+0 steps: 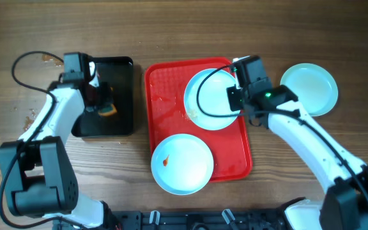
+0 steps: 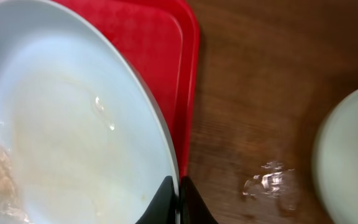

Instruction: Clean dirty plates on tray and stack at the side

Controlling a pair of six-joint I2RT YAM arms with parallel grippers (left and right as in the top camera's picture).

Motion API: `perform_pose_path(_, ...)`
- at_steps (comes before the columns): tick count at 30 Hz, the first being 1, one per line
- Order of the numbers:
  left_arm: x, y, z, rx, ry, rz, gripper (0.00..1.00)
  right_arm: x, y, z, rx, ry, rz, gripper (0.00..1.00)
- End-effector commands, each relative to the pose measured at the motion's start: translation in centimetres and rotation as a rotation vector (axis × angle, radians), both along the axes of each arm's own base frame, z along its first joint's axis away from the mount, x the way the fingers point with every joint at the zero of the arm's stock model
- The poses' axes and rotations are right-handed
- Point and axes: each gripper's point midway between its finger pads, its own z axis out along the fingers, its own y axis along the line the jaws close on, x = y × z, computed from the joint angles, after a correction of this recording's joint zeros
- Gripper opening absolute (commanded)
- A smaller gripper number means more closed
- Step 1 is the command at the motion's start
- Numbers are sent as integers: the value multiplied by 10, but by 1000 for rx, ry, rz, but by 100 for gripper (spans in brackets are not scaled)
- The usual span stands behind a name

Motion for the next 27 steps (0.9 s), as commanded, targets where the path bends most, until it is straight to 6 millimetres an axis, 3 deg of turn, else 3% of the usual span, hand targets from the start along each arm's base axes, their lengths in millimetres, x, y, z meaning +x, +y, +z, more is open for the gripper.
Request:
perform_pose_path(1, -11, -14, -15, -21, -12, -78, 34, 5, -9, 45, -192, -177, -29, 4)
perform_pose_path(2, -12, -14, -15, -21, -9, -78, 47, 3, -8, 54, -242, -211, -19, 4)
perform_pose_path(3, -12, -14, -15, -21, -10, -78, 100, 1, -7, 61, -278, -240, -16, 4)
perform_pose_path(14, -12, -14, -15, -21, -10, -78, 100, -19, 20, 125, -657, -506, 11, 4)
perform_pose_path(19, -12, -14, -15, -21, -10, -78, 100, -30, 38, 152, -762, -602, 23, 4)
perform_pose_path(27, -12, -14, -15, -21, -10, -78, 100, -39, 58, 175, -811, -676, 41, 4)
